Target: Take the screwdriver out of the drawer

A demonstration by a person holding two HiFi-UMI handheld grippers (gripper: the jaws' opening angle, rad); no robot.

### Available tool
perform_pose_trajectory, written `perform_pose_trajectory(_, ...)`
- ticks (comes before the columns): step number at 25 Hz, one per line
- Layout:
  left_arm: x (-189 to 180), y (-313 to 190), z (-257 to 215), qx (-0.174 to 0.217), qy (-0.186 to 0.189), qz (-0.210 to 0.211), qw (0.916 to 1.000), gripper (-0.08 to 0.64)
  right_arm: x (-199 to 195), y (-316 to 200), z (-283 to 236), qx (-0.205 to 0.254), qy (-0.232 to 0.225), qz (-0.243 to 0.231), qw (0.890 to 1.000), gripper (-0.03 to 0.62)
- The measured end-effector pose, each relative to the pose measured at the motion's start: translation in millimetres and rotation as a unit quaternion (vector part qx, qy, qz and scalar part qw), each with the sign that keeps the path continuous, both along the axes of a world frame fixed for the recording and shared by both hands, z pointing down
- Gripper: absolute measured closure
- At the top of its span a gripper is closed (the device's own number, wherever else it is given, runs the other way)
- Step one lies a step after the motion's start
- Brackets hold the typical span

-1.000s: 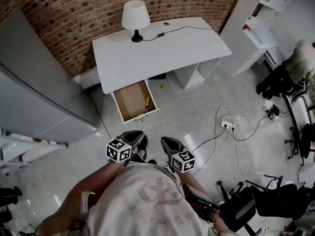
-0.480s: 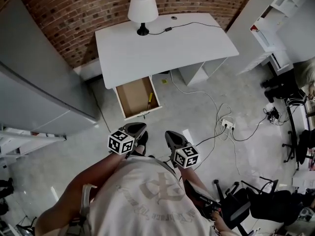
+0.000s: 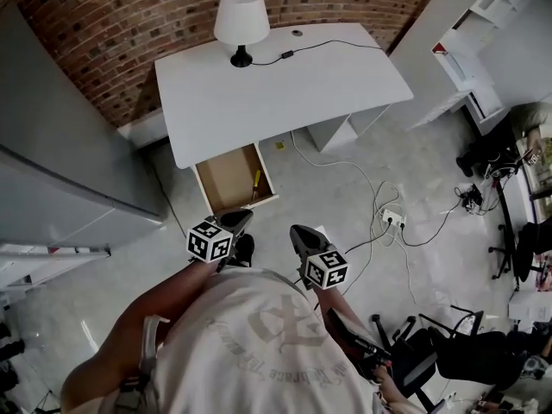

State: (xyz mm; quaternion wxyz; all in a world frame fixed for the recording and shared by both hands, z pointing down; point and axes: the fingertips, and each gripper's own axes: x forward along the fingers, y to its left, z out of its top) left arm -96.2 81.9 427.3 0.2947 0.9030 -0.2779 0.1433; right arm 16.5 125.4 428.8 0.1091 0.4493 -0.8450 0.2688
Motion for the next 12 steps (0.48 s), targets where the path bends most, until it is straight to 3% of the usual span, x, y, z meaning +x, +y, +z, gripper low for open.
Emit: perform_pose_trajectory(12,17,-85,2,0.027,0.005,0.034,0.999,0.546,19,-61,-2,-0.002,0.026,0.061,0.998,0.586)
